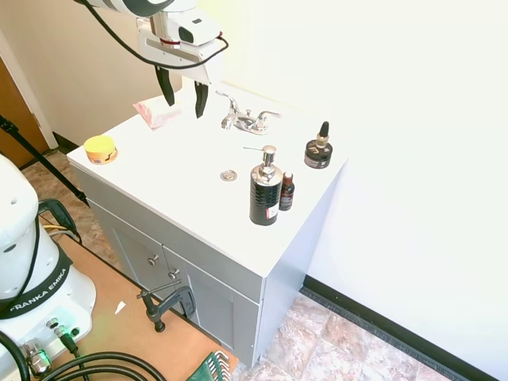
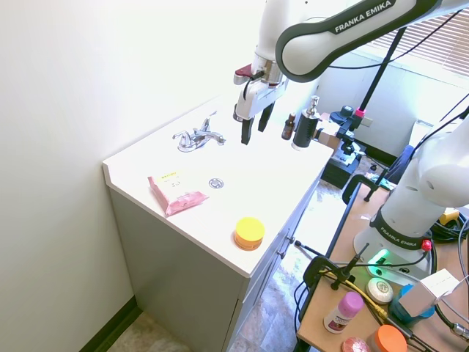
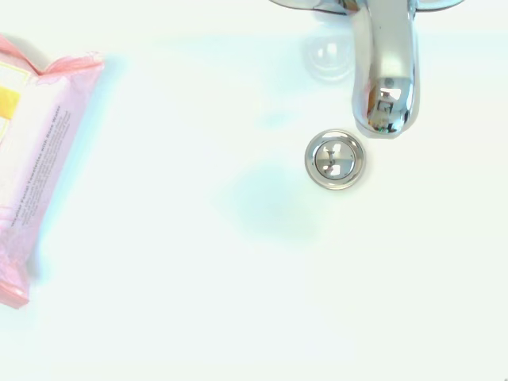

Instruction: Turn on the hot water

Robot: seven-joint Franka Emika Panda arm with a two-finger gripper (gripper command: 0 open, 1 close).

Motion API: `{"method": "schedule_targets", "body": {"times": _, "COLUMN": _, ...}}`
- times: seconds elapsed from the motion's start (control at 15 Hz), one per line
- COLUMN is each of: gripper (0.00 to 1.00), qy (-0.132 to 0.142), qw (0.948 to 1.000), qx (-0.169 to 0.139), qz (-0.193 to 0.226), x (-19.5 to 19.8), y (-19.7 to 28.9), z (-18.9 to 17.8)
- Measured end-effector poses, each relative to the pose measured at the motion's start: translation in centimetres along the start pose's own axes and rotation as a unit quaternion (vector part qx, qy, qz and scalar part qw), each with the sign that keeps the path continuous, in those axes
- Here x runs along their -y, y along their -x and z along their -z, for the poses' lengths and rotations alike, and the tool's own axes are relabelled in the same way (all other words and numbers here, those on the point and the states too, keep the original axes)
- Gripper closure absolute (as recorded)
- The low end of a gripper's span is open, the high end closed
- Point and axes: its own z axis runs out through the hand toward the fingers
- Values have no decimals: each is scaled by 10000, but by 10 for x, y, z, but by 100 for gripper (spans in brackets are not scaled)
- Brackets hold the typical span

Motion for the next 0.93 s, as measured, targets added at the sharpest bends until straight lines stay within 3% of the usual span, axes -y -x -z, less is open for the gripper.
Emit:
{"method": "schedule_targets", "body": {"times": 0.13, "gripper": 0, "qy": 4, "qw": 10000, "qx": -27, "qz": -13, "x": 1, "y": 0, "z": 0}}
{"method": "schedule_targets", "body": {"times": 0.33, "gripper": 0, "qy": -62, "qw": 9983, "qx": -482, "qz": -315, "x": 38, "y": 3, "z": 15}}
{"method": "schedule_targets", "body": {"times": 0.6, "gripper": 0, "qy": -432, "qw": 9860, "qx": -1273, "qz": -984, "x": 111, "y": -13, "z": 13}}
{"method": "schedule_targets", "body": {"times": 0.93, "gripper": 0, "qy": -450, "qw": 9721, "qx": -1932, "qz": -1255, "x": 162, "y": -46, "z": -22}}
